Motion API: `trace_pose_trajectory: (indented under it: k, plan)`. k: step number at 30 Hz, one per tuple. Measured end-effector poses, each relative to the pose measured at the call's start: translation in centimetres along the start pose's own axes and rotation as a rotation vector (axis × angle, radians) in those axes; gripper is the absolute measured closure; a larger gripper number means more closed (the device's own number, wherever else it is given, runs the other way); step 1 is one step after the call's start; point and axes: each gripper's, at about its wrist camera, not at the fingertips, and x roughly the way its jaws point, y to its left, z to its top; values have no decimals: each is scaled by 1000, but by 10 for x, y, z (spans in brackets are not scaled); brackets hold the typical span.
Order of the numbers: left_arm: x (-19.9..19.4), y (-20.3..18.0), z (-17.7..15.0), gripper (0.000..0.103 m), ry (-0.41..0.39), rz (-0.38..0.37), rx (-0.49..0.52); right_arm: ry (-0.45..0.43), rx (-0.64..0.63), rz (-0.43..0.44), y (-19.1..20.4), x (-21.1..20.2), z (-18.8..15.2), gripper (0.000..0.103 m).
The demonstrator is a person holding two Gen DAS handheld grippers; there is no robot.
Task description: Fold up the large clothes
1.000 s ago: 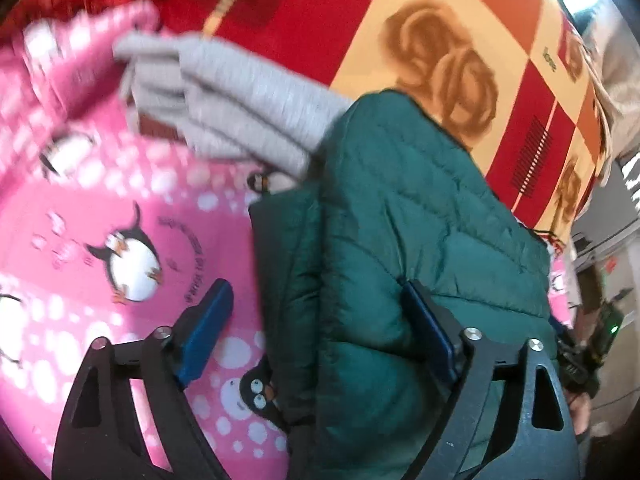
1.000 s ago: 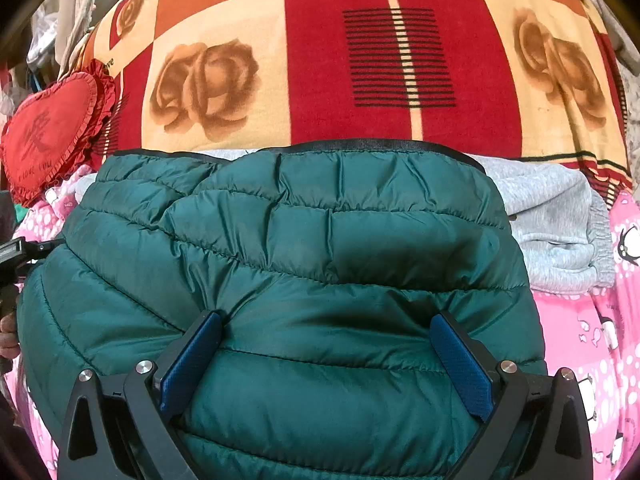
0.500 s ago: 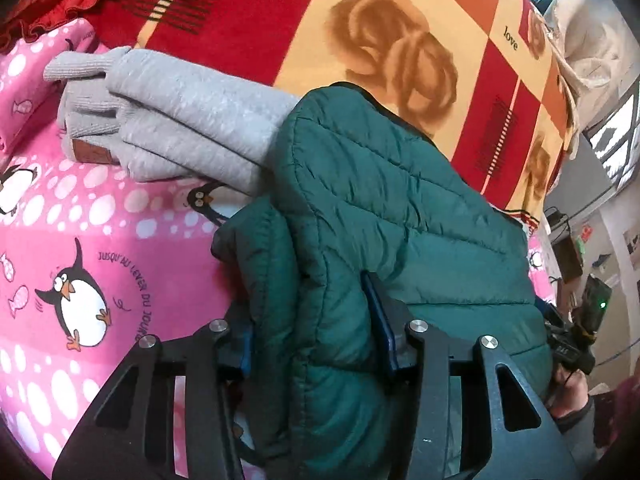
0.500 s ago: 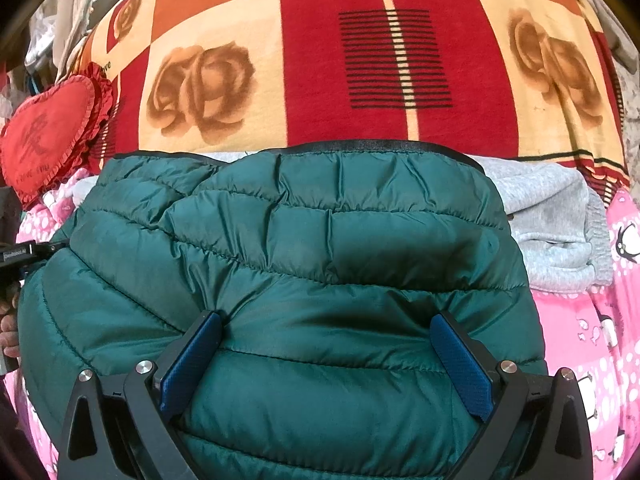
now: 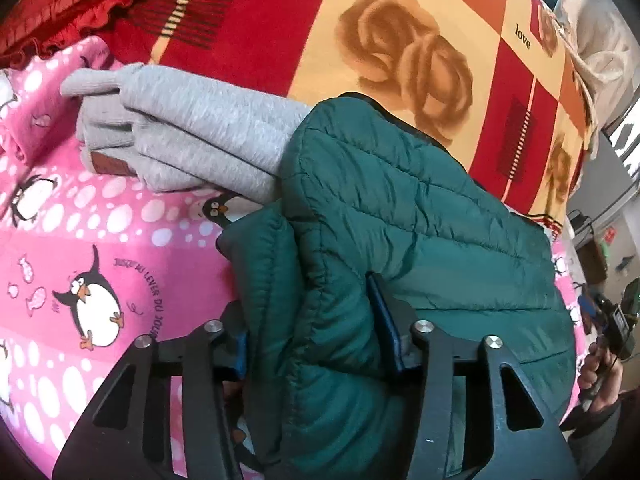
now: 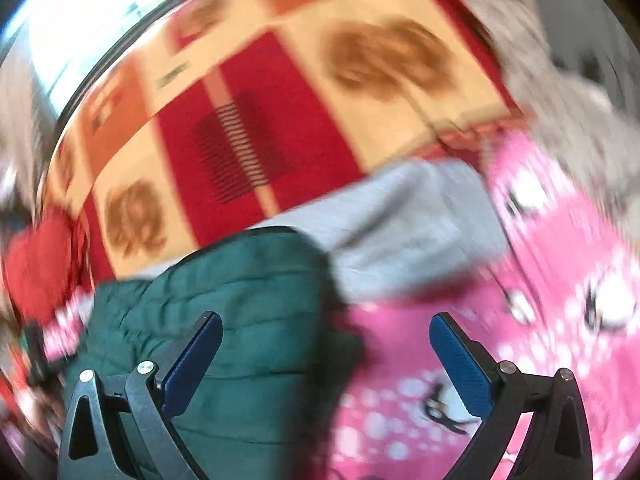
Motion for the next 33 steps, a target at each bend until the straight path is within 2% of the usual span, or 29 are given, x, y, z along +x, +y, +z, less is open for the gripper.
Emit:
trace_pose_trajectory:
  k: [3,7,8,11,12,14,16,17,18,20,22,27,31,33]
  plan:
    - [0,-3,-1,54,-8,22,16,68,116,128,-24,14,-3,0]
    - [0,1,-1,54,-14,18,0,153,82,238,-7,35,-9,0]
    - [-1,2,-2,54,-20,25,-8,182,49,248,1,42,-13,1]
    - [-8,2,-7,54,-41,58,-17,287,-12,168,8,71,-26,0]
    - [-9,1,-8,54,-48,70,-16,303,9,179,4,78,-31,0]
    - [-9,1,-9,54,-50,75,-18,257,59,225,-5,83,-33,0]
    - [-9,3,-8,54,-47,67,-29,245,11,263,1,85,-32,0]
    - [-9,3,-8,53,-46,65,-33,242,-18,304,6,86,-31,5]
    - [-9,4,-8,52,-45,65,-36,230,-39,303,9,86,-31,10]
    - [-8,7,-7,45,-37,66,-55,181,-50,311,12,79,-28,34]
    - [-7,15,-7,37,-28,53,-98,139,-93,290,18,72,-26,40]
    - [-6,18,-8,37,-17,19,-109,148,-170,222,31,79,-33,39]
    - [-5,13,-7,37,-4,-17,-66,176,-99,248,19,90,-35,30]
    - [-7,9,-7,37,-8,-27,-45,183,-74,266,15,92,-35,28]
